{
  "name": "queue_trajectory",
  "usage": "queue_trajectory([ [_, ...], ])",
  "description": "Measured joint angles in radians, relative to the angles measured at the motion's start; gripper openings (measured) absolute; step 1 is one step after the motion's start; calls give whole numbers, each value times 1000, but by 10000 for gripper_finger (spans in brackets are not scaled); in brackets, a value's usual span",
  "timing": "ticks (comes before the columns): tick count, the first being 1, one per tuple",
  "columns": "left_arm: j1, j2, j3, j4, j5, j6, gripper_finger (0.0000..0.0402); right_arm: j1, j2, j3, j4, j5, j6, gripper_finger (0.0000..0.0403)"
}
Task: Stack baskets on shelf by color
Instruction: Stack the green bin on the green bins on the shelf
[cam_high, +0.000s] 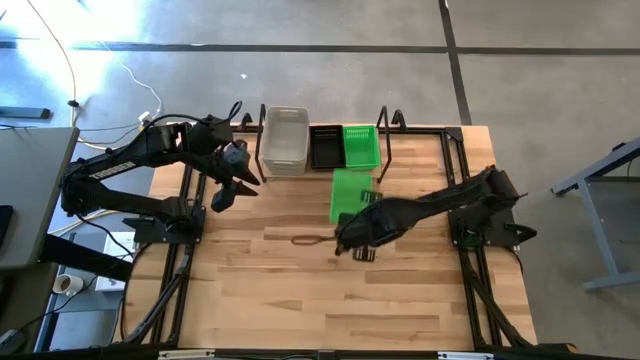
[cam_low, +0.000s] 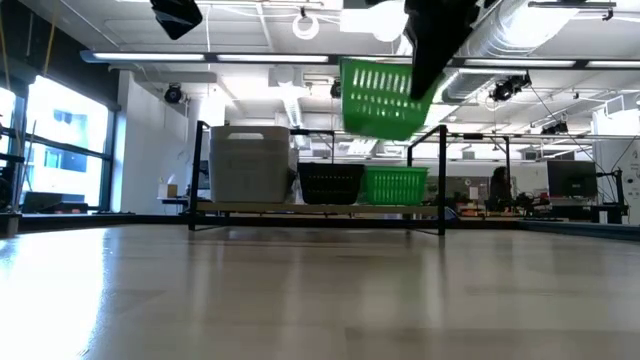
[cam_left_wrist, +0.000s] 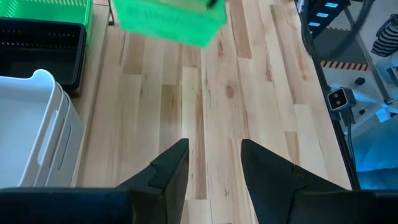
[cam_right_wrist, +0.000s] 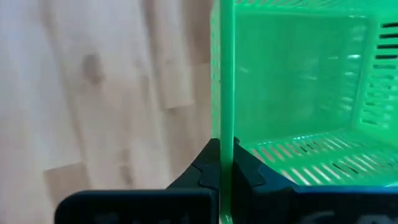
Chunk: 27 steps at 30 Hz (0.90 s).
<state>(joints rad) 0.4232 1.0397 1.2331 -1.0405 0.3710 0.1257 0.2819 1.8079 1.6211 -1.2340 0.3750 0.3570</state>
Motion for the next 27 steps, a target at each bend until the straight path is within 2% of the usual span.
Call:
queue_trajectory([
  [7,0,0,0,0,0,0,136,-88,-122,0,-20,125,-150,0],
  [12,0,0,0,1,0,0,136,-191,-189,1,-15,147,-291,0],
  [15,0,0,0,1,0,-2,136,-256,-223,-30,46,139,-391,0],
  [20,0,0,0,16,-10,-20,136,-359,-289,-211,184,70,-542,0],
  [27,0,0,0,27,-134,-48,136,-488,-317,-278,222,-20,-742,0],
])
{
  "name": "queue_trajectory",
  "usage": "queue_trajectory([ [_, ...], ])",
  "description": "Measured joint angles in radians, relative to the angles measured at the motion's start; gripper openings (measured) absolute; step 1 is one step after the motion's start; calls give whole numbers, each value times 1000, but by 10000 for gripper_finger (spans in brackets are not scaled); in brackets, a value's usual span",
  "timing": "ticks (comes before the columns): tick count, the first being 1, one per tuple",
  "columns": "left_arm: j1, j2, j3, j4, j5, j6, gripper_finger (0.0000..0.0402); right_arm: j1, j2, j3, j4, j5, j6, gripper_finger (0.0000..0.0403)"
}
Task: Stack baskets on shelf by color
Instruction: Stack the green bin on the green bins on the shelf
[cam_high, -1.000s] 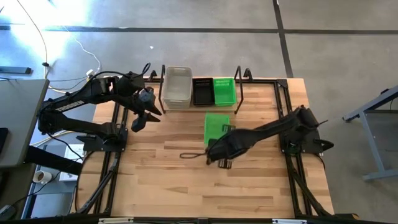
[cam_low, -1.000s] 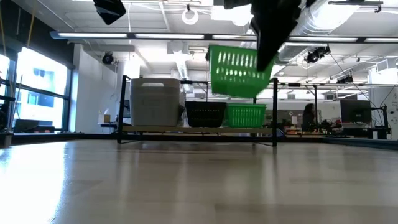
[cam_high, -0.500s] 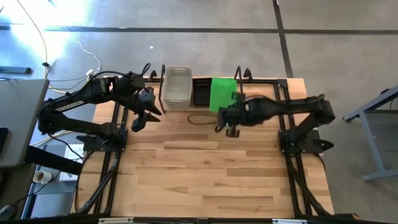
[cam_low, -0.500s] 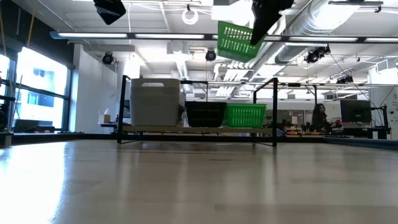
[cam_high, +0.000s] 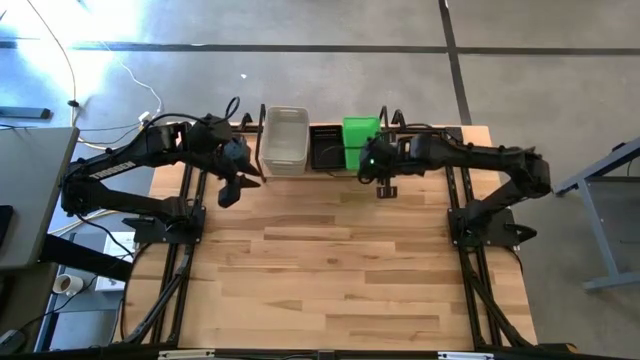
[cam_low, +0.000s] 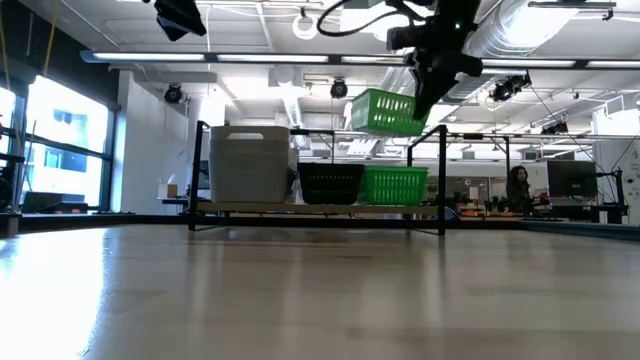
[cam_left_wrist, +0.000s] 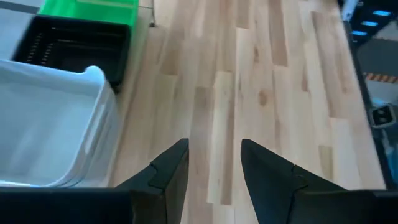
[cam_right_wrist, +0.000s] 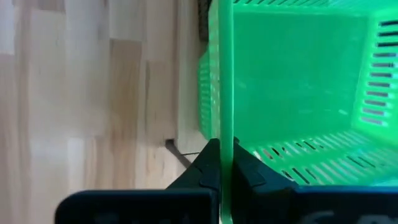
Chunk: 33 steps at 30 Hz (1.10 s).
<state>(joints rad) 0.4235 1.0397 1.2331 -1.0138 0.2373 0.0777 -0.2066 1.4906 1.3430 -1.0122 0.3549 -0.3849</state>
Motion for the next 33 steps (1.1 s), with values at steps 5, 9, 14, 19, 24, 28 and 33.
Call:
queue_trajectory([
  [5,0,0,0,27,-41,-43,136,-106,1,0,52,-61,-66,0],
  [9,0,0,0,44,-43,-66,136,-168,1,0,67,-111,-115,0],
  [14,0,0,0,45,-43,-76,136,-194,2,0,79,-151,-165,0],
  [19,0,0,0,45,-50,-101,136,-200,26,0,77,-172,-164,0],
  [24,0,0,0,46,-100,-101,136,-199,78,0,81,-130,-150,0],
  [28,0,0,0,46,-107,-101,136,-199,104,0,62,-128,-155,0],
  [33,0,0,0,46,-107,-72,136,-199,120,0,50,-130,-166,0],
])
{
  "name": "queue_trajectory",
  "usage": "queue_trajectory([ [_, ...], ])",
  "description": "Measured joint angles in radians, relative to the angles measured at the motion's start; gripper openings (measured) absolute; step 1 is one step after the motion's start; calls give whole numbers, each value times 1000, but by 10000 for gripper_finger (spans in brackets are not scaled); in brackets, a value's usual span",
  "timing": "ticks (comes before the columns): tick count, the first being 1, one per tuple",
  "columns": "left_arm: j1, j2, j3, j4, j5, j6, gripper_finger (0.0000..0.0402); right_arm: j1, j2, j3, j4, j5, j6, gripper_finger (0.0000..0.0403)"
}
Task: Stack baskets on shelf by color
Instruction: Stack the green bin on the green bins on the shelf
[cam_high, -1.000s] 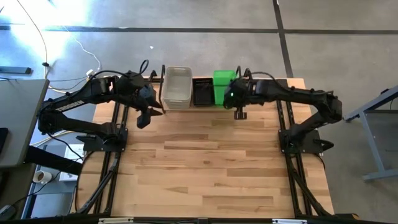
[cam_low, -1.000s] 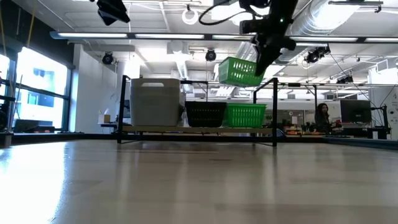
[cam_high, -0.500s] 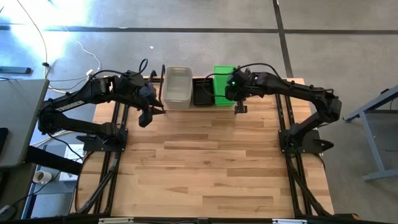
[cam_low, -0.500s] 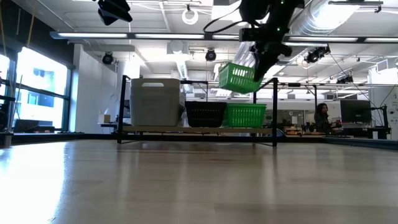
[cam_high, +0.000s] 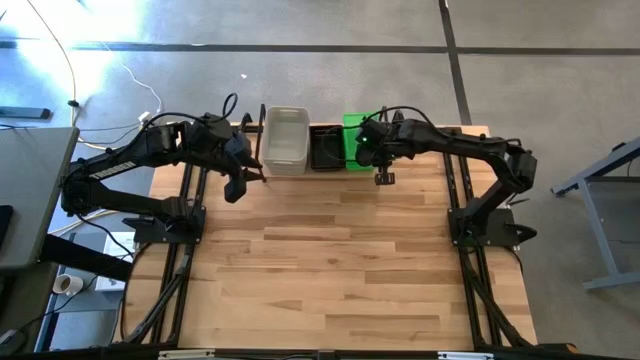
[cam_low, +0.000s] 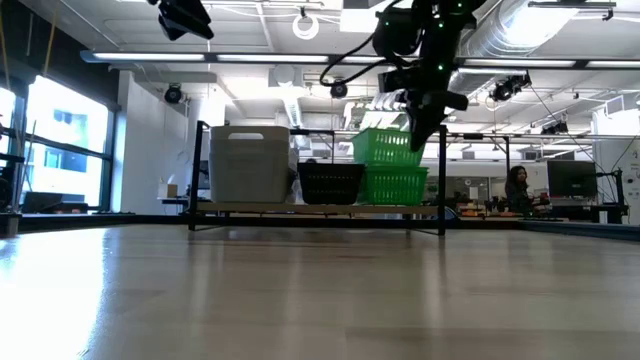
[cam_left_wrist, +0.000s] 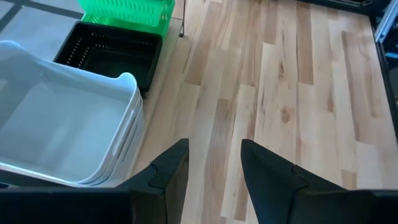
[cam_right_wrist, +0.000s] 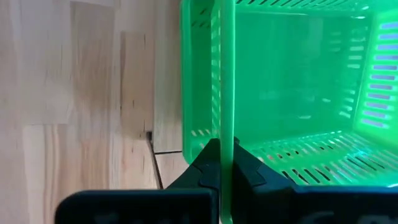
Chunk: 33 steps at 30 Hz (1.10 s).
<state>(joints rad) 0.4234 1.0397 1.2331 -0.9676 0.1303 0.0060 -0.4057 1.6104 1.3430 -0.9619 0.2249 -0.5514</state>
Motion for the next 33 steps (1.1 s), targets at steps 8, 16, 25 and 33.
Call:
queue_trajectory([
  [8,0,0,0,0,0,32,136,2,16,0,-17,-40,-6,0],
  [16,1,0,0,0,0,50,135,3,34,0,-16,-41,29,0],
  [25,1,0,0,0,-2,68,136,1,34,0,-35,-43,98,0],
  [33,1,0,0,0,-3,67,135,1,34,0,-35,-43,83,13],
])
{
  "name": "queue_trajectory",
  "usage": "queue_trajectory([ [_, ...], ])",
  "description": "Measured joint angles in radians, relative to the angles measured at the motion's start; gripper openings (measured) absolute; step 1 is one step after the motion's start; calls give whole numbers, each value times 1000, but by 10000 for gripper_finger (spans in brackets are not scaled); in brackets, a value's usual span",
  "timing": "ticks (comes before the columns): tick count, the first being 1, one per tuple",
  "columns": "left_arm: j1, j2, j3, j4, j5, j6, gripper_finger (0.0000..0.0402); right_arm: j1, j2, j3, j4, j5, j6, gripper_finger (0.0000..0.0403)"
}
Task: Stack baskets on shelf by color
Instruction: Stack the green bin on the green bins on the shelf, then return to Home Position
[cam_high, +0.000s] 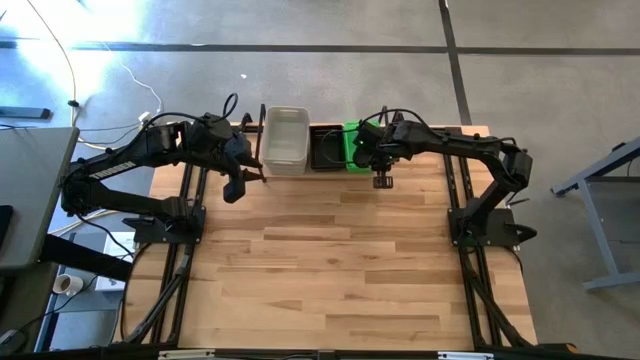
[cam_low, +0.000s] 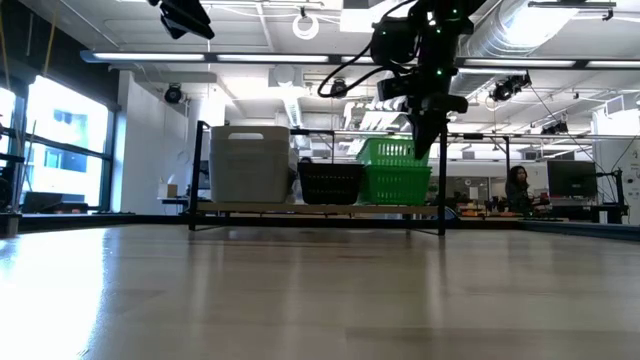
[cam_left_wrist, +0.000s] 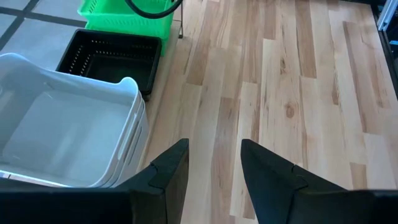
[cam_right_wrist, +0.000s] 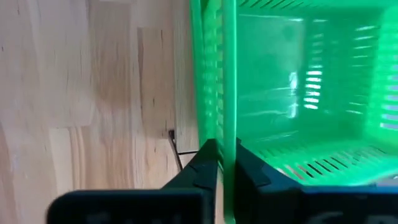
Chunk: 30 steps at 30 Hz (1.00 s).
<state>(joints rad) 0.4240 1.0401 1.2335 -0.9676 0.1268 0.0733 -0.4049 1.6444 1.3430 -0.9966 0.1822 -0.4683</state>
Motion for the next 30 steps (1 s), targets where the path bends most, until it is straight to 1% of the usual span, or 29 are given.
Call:
queue_trajectory([
  [2,0,0,0,0,0,-1,135,0,0,0,0,0,20,31],
  [8,0,0,0,0,0,-18,135,0,0,0,0,1,36,101],
  [12,0,0,0,0,0,-18,135,0,-6,1,-7,0,69,128],
  [15,0,0,0,0,0,-18,136,2,-19,27,-29,1,111,134],
  [21,0,0,0,-1,1,-53,135,2,-53,89,-60,-5,193,134],
  [24,-4,-3,-5,6,12,-61,135,2,-80,98,-60,-41,269,134],
  [27,-22,-32,-45,52,12,-89,135,6,-108,96,-59,-89,338,134],
  [30,-46,-81,-118,145,7,-119,135,26,-152,59,-2,-103,398,134],
])
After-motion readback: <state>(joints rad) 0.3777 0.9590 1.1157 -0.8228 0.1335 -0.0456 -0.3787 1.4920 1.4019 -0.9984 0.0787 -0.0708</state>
